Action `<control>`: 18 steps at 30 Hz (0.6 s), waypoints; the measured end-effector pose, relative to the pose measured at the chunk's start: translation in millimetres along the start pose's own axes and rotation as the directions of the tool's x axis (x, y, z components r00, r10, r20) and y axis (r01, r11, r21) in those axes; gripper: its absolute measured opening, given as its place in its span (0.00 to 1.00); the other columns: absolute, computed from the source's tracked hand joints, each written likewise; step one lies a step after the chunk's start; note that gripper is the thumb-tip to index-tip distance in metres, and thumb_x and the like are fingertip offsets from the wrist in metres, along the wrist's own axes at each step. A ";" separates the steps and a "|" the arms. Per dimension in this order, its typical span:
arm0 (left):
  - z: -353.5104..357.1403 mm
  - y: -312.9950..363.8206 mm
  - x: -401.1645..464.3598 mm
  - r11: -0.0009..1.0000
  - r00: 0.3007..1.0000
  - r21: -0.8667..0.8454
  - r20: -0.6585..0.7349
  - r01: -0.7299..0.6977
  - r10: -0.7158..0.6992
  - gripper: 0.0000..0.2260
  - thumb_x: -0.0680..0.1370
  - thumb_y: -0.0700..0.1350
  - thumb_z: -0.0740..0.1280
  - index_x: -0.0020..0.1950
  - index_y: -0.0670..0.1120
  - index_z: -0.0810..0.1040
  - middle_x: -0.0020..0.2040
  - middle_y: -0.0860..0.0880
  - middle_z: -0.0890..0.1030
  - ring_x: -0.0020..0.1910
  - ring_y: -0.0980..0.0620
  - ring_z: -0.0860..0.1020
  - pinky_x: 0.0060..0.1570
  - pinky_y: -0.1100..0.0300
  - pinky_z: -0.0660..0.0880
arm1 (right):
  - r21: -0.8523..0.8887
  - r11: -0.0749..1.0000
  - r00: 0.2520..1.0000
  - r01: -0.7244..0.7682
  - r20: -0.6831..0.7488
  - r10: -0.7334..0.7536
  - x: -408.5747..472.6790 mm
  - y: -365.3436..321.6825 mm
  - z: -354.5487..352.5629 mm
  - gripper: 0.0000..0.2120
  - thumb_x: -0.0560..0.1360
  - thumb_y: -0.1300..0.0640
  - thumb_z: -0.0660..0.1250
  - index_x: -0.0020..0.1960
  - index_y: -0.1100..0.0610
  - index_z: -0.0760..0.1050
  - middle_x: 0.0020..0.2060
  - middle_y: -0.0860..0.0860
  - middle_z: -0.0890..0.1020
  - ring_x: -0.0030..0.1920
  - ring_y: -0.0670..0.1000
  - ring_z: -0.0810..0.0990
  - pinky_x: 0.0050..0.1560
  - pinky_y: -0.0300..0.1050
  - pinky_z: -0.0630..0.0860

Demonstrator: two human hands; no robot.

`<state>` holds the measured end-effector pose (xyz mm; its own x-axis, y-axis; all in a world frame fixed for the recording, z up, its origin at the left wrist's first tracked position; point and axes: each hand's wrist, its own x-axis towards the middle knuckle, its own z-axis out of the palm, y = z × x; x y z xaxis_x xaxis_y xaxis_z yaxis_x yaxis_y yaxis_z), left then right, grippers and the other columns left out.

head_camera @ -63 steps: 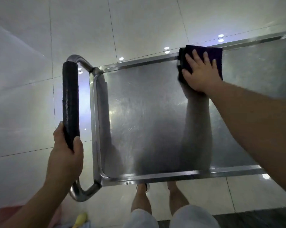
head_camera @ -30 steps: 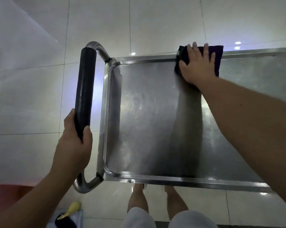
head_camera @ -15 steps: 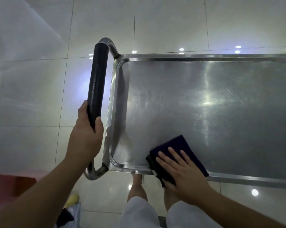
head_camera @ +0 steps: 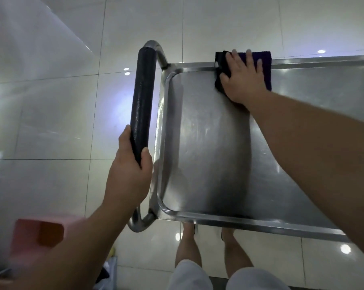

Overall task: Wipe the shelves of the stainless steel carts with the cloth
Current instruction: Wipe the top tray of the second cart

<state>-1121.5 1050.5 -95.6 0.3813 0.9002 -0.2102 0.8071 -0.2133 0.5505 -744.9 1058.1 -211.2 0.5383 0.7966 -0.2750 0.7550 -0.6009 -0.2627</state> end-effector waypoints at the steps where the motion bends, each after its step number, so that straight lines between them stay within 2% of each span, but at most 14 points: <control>1: 0.4 -0.6 0.8 1.000 1.000 0.000 -0.001 -0.001 0.001 0.24 0.85 0.54 0.59 0.80 0.61 0.54 0.55 0.52 0.80 0.41 0.54 0.82 0.39 0.61 0.79 | 0.006 1.000 1.000 -0.006 0.002 0.006 -1.5 -7.6 1.4 0.33 0.82 0.39 0.46 0.84 0.49 0.44 0.83 0.47 0.46 0.82 0.58 0.40 0.79 0.62 0.39; 3: 0.7 -2.2 0.5 1.000 1.000 0.000 0.000 0.007 -0.007 0.25 0.85 0.54 0.59 0.80 0.60 0.53 0.56 0.52 0.80 0.42 0.55 0.81 0.38 0.63 0.77 | -0.005 0.997 0.996 0.081 0.034 -0.081 -26.6 -24.9 10.5 0.33 0.82 0.39 0.47 0.84 0.50 0.45 0.83 0.48 0.47 0.82 0.58 0.42 0.79 0.61 0.41; 5: 0.5 -2.9 0.2 1.000 1.000 -0.006 0.001 0.018 -0.018 0.26 0.84 0.55 0.58 0.81 0.61 0.52 0.57 0.51 0.80 0.43 0.55 0.81 0.37 0.64 0.73 | -0.016 0.972 0.971 0.232 0.064 -0.231 -76.3 -42.1 24.7 0.34 0.81 0.40 0.50 0.84 0.49 0.50 0.83 0.48 0.51 0.82 0.58 0.46 0.80 0.60 0.44; 7: -0.2 -3.0 0.1 0.999 1.000 -0.016 0.004 0.027 -0.027 0.27 0.82 0.57 0.56 0.81 0.62 0.52 0.58 0.49 0.80 0.45 0.52 0.80 0.37 0.61 0.71 | 0.013 0.939 0.933 0.345 0.103 -0.344 -148.1 -57.5 46.7 0.34 0.79 0.40 0.54 0.83 0.49 0.55 0.82 0.47 0.56 0.82 0.57 0.50 0.80 0.60 0.46; 9: -0.5 -2.2 -0.5 0.999 1.000 -0.022 0.013 0.024 -0.023 0.27 0.82 0.57 0.56 0.80 0.62 0.52 0.59 0.48 0.80 0.46 0.48 0.81 0.39 0.58 0.72 | 0.049 0.882 0.869 0.470 0.149 -0.471 -233.3 -68.8 76.3 0.34 0.79 0.40 0.57 0.82 0.47 0.57 0.81 0.45 0.59 0.82 0.55 0.50 0.80 0.58 0.46; 12: -0.1 -1.3 -1.8 1.000 1.000 -0.004 0.030 -0.005 0.005 0.26 0.85 0.55 0.58 0.81 0.60 0.51 0.64 0.48 0.79 0.49 0.48 0.82 0.45 0.59 0.78 | 0.041 0.776 0.737 0.630 0.284 -0.613 -328.5 -70.9 113.5 0.31 0.82 0.38 0.55 0.83 0.43 0.53 0.81 0.42 0.58 0.82 0.51 0.45 0.80 0.56 0.40; 15: -1.3 -0.2 -2.7 1.000 0.999 0.002 0.034 -0.002 0.002 0.26 0.85 0.54 0.58 0.81 0.60 0.51 0.67 0.49 0.78 0.52 0.47 0.82 0.50 0.55 0.81 | 0.009 0.681 0.644 0.732 0.319 -0.696 -322.7 -67.8 117.7 0.31 0.82 0.37 0.56 0.82 0.43 0.54 0.80 0.42 0.60 0.82 0.50 0.46 0.79 0.55 0.39; 16: -2.1 0.6 -2.8 1.000 0.999 -0.004 0.035 -0.006 0.007 0.26 0.85 0.54 0.58 0.81 0.60 0.51 0.67 0.49 0.78 0.53 0.47 0.82 0.51 0.54 0.82 | 0.011 0.666 0.629 0.746 0.317 -0.710 -306.9 -68.5 112.6 0.30 0.82 0.37 0.55 0.82 0.43 0.55 0.79 0.41 0.62 0.82 0.49 0.47 0.80 0.54 0.40; 18: -3.2 2.5 -2.4 1.000 0.999 -0.019 0.038 -0.006 0.007 0.26 0.85 0.54 0.58 0.81 0.60 0.51 0.67 0.48 0.78 0.54 0.46 0.82 0.53 0.50 0.83 | -0.003 0.673 0.649 0.739 0.270 -0.711 -262.7 -73.2 100.2 0.28 0.83 0.38 0.54 0.81 0.43 0.56 0.79 0.41 0.62 0.82 0.49 0.50 0.80 0.54 0.42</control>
<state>-1121.8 1049.0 -91.2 0.4038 0.8837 -0.2367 0.7959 -0.2117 0.5673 -979.1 886.2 -212.4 -0.2889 0.9264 -0.2415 0.9075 0.1847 -0.3773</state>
